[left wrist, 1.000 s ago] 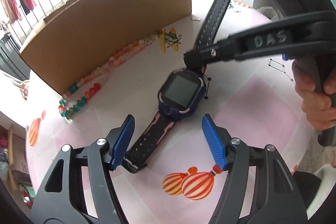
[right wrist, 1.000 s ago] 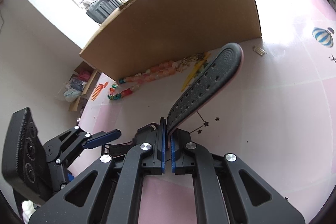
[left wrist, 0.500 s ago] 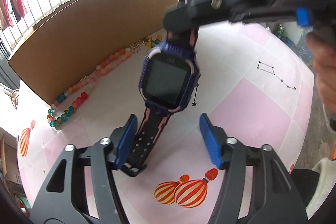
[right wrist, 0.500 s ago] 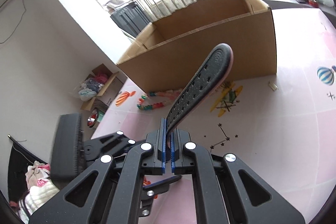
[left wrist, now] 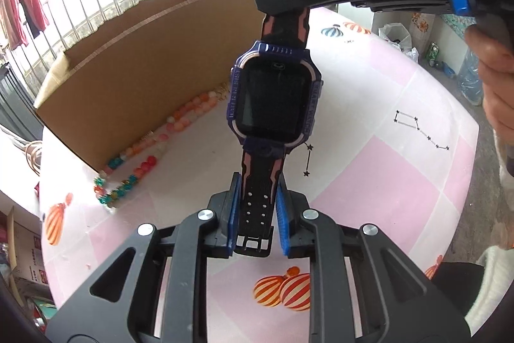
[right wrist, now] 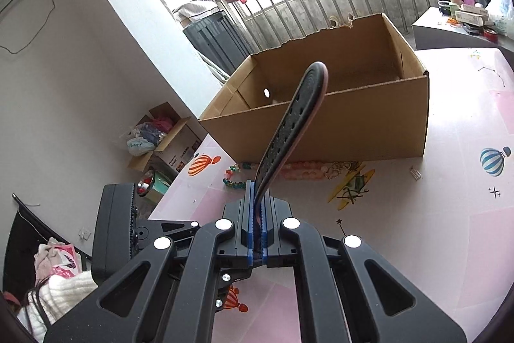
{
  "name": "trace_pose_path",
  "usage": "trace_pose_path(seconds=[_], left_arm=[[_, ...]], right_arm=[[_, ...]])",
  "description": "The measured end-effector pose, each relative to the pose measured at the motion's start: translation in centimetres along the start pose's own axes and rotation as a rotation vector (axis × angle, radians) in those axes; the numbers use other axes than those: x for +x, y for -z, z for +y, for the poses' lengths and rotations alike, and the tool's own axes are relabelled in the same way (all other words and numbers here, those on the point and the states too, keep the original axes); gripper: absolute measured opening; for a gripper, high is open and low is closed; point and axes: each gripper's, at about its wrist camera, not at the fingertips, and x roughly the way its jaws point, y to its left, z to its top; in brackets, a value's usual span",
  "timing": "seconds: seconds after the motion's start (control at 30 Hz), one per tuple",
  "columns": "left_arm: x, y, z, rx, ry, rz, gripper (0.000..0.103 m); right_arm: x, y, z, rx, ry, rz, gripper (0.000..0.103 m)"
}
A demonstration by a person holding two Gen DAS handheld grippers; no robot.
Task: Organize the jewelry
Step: 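Lower the smartwatch into the box and open both tools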
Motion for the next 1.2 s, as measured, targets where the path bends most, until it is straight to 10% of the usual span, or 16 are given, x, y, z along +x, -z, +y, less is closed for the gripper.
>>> trace_pose_path(seconds=[0.5, 0.83, 1.2], left_arm=[[-5.8, -12.6, 9.3, 0.080, -0.170, -0.047, 0.018], [9.6, -18.9, 16.3, 0.282, -0.218, 0.288, 0.018], [17.6, -17.7, 16.3, 0.499, -0.228, 0.596, 0.009]], right_arm=[[1.9, -15.3, 0.1, -0.041, -0.051, -0.074, 0.004], [15.6, -20.9, -8.1, 0.051, 0.201, 0.214, 0.004], [23.3, -19.8, -13.3, 0.240, 0.368, 0.541, 0.008]])
